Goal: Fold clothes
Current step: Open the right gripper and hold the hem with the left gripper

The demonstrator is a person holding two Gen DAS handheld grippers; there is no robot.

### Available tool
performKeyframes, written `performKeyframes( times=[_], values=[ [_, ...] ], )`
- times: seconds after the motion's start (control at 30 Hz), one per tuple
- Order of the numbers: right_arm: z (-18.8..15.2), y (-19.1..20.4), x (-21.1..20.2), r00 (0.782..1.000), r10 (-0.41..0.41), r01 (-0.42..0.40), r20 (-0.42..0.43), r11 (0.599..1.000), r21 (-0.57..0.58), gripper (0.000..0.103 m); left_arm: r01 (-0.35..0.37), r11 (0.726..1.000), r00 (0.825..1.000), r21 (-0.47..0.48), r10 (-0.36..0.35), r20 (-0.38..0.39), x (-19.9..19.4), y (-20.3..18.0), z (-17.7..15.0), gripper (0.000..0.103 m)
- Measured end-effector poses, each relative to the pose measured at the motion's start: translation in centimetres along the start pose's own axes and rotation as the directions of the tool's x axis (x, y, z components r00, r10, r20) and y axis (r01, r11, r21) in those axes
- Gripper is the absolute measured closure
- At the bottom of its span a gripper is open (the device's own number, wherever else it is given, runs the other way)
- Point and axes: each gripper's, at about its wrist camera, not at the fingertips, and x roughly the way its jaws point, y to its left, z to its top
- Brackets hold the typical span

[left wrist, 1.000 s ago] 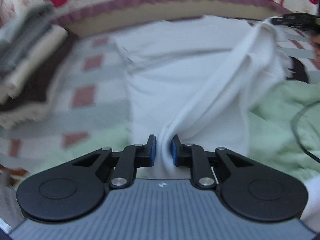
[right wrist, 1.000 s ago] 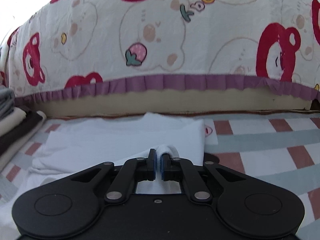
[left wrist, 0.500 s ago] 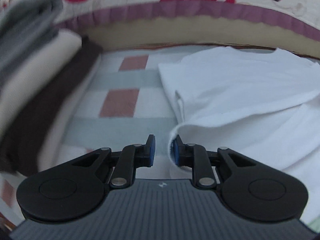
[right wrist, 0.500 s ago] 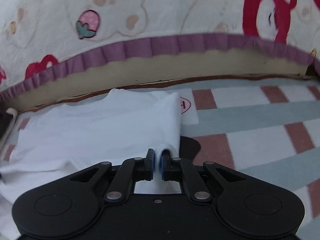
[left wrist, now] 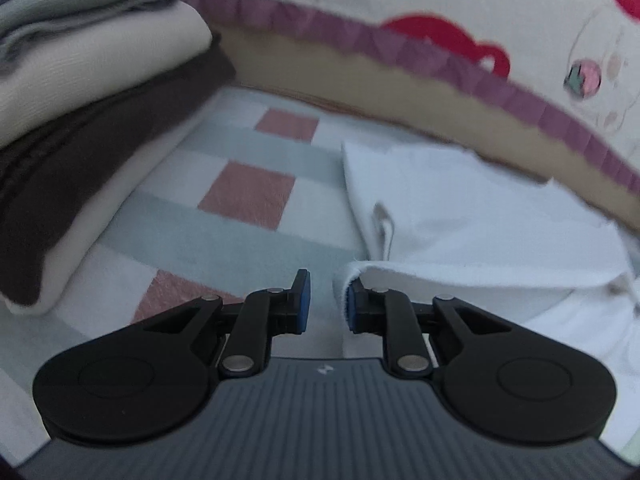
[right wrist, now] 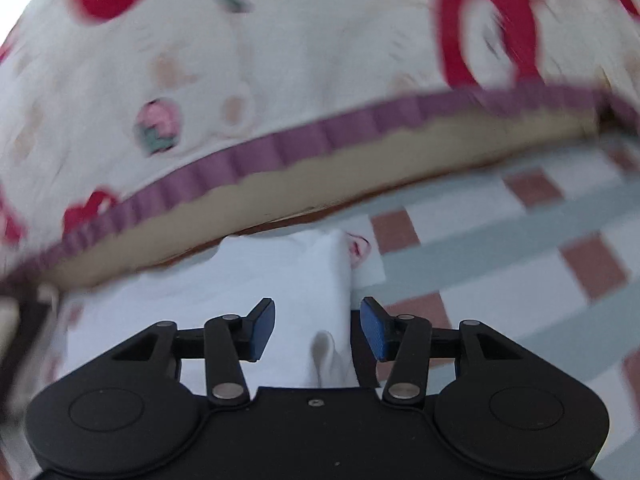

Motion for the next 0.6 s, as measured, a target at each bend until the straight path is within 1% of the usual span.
performKeyframes(
  times=[0.07,0.13,0.17,0.2,0.3,0.33,0.4,0.43,0.47,0.6],
  values=[
    [-0.8,2.3,-1.0,1.0,0.011,-0.014,-0.023,0.989,-0.15,0.049,0.007,1.0,1.0,-0.027,-0.007,0.004,0.0,0.2,-0.5,0.085],
    [-1.7,4.6,-1.7,0.998,0.023,-0.039,-0.063,0.959,-0.28,0.051,0.012,1.0,1.0,-0.011,-0.012,0.001,0.4,0.2,-0.7,0.085],
    [-2.1,5.3,-1.8,0.997,0.015,-0.038,-0.077,0.948,-0.317,0.051,0.008,1.0,1.0,0.0,-0.008,-0.002,0.4,0.2,-0.7,0.085],
    [-2.5,5.6,-1.8,0.996,0.002,-0.03,-0.088,0.945,-0.326,0.051,0.006,1.0,1.0,0.008,-0.006,-0.005,0.6,0.2,-0.7,0.085],
    [-3.2,4.9,-1.7,0.99,-0.009,-0.025,-0.143,0.972,-0.232,0.051,0.022,1.0,1.0,-0.021,-0.023,-0.018,0.9,0.6,-0.9,0.085],
    [-3.4,4.8,-1.9,0.989,-0.015,-0.02,-0.15,0.973,-0.229,0.051,0.03,0.999,0.999,-0.046,-0.031,-0.024,0.9,0.9,-0.9,0.085],
    [-4.0,4.8,-1.7,0.987,-0.066,0.024,-0.147,0.962,-0.272,0.051,0.04,0.996,0.999,-0.082,-0.042,-0.032,0.8,1.2,-1.0,0.085],
    [-4.1,4.7,-1.4,0.985,-0.091,0.047,-0.145,0.958,-0.281,0.052,0.042,0.995,0.999,-0.086,-0.044,-0.028,0.6,1.2,-0.9,0.085],
    [-4.2,4.4,-1.1,0.985,-0.094,0.055,-0.141,0.963,-0.263,0.052,0.039,0.996,0.999,-0.076,-0.041,-0.027,0.6,1.0,-0.9,0.085],
    [-3.7,2.6,-0.9,0.995,-0.057,0.049,-0.083,0.994,-0.1,0.053,0.026,0.998,0.999,-0.052,-0.028,-0.028,0.5,0.6,-1.0,0.085]
  ],
)
